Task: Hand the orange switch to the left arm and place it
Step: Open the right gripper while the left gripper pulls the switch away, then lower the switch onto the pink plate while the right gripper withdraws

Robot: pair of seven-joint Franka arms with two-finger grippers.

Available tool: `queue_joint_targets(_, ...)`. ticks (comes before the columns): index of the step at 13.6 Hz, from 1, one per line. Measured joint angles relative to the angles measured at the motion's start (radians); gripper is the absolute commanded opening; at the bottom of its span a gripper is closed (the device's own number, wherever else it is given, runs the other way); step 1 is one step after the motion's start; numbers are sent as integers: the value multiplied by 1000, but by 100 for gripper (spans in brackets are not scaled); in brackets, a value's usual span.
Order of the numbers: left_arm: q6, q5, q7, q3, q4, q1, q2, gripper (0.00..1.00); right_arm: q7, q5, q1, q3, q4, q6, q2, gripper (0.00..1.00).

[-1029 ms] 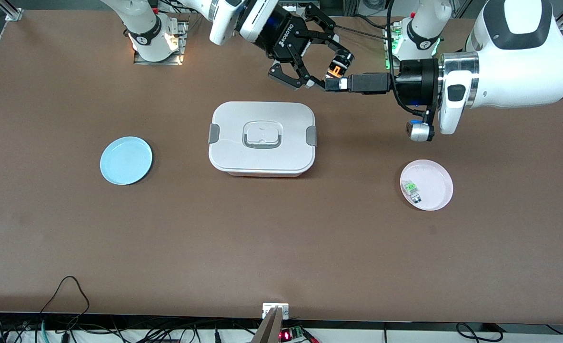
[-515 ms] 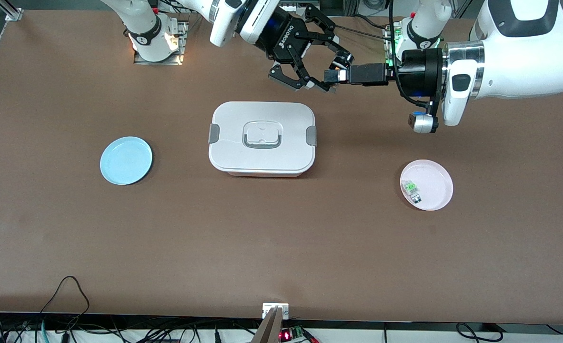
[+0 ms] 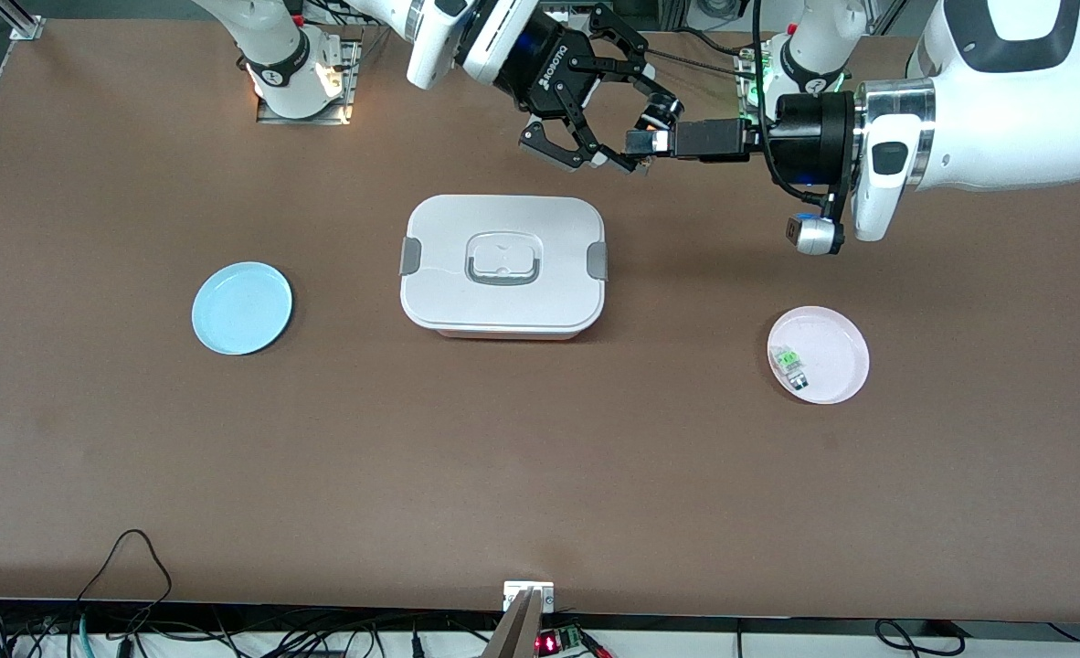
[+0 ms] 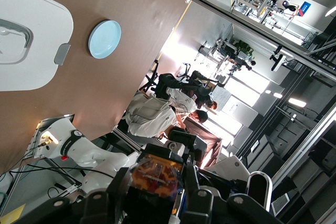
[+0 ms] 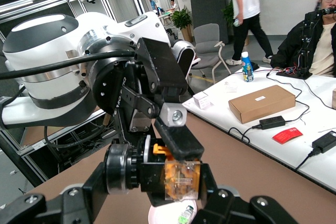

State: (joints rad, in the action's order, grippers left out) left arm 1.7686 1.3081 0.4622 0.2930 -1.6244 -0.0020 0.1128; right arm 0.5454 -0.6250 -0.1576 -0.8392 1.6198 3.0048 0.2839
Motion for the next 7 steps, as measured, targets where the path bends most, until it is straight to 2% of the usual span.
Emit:
queue_joint_targets(5,-42,-2,1,-14,-1,95,0,0,-30,0,1,2,-3,5,1,100)
queue_joint_targets(7,-61,-43,-2,-15,-2,121,3,0,-34,0,1,3,-3,4,0,100)
